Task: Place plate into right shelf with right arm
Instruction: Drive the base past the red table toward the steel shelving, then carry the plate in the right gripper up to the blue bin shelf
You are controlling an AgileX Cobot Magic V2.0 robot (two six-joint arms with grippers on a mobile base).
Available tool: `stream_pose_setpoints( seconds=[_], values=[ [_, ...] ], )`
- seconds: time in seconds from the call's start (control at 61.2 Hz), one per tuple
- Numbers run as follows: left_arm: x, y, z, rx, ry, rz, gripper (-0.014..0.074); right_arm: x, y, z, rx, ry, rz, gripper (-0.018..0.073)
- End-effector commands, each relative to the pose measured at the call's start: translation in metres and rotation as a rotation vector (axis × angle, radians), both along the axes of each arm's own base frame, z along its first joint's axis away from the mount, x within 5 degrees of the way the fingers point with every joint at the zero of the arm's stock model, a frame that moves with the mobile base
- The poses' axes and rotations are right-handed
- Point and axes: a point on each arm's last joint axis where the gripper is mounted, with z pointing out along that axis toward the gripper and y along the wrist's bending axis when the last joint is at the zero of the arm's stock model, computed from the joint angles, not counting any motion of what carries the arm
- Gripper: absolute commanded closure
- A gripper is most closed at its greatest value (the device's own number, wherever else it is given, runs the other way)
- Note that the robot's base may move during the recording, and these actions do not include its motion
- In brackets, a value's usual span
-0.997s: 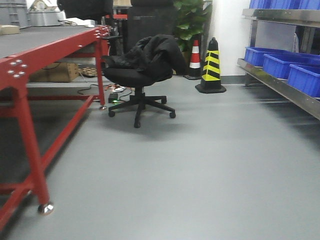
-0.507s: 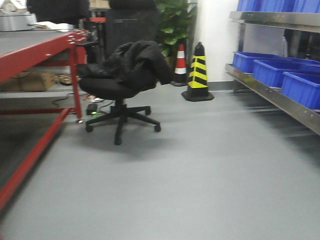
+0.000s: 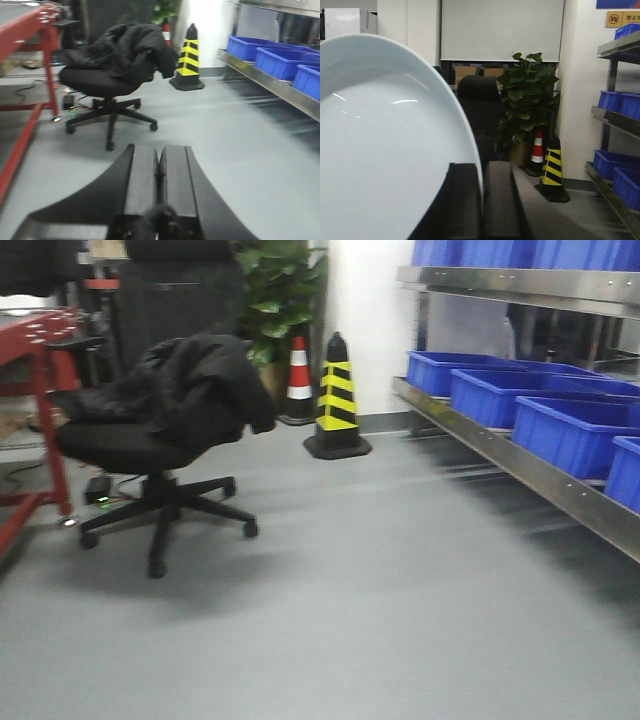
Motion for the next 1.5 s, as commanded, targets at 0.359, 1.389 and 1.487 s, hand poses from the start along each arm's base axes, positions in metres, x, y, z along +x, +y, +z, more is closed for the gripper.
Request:
stream_pose_setpoints(
  seconds=[0.359,1.389,1.487],
  values=[
    [0.0000,0.0000,0.0053,-0.015,-0.082,-0.002,0.0643,-0.0018,-0.0050,0.0142,0.055,-0.074,-0.041,0.0503],
    [0.0000,0.0000,0.0053,-0.015,-0.082,-0.002,0.0643,-0.0018,-0.0050,0.0141,0.054,-0.073,-0.040,0.0503],
    [0.0000,0.0000,0.0053,-0.015,-0.082,-0.002,0.0643,-0.0018,-0.0050,0.0141,0.054,-0.073,-0.040,0.0503]
  ],
)
